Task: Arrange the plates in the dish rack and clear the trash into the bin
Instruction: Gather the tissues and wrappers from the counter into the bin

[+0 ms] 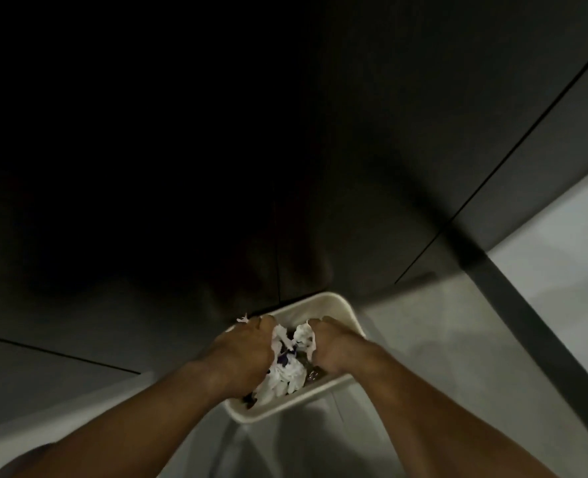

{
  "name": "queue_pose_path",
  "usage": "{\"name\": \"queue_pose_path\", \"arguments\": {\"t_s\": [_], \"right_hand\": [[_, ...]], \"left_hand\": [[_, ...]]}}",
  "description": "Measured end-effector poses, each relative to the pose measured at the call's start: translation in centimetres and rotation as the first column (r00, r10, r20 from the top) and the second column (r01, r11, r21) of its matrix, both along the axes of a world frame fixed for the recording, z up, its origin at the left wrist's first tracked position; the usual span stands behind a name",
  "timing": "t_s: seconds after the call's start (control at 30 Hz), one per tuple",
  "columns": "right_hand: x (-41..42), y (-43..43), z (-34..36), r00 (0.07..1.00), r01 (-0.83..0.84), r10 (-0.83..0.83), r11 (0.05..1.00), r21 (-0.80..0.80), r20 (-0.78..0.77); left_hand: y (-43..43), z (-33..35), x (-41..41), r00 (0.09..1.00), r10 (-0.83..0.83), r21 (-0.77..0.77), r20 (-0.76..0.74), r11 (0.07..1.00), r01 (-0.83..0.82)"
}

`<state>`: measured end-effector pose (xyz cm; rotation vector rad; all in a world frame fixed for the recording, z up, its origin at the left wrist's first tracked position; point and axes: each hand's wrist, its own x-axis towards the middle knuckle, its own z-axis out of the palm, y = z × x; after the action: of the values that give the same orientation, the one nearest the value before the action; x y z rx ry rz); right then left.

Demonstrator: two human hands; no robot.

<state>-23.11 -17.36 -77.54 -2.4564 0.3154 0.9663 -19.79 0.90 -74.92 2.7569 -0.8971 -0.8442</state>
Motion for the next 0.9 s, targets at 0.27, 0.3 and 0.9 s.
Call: {"name": "queue_pose_path", "arguments": {"t_s": [0.27,0.3,0.9], "right_hand": [[-1.8,-2.2,4.9,0.975,0.099,-0.115,0.991,0.090,0.191],[-2.0,-2.3,5.0,0.971,0.101,-0.117,0.991,0.086,0.208],[-1.6,-1.7,16.8,0.977,0.100,-0.124,0.985,0.137,0.174]], "left_hand": [[-3.5,-5.9,-0.9,0.992,-0.083,0.119,0.094,0.990,0.072],[-3.6,-6.8,-0.9,0.988,-0.104,0.151,0.114,0.985,0.086],[0.0,6.6,0.4,0.939,-0.209,0.040,-0.274,0.973,0.228]]}}
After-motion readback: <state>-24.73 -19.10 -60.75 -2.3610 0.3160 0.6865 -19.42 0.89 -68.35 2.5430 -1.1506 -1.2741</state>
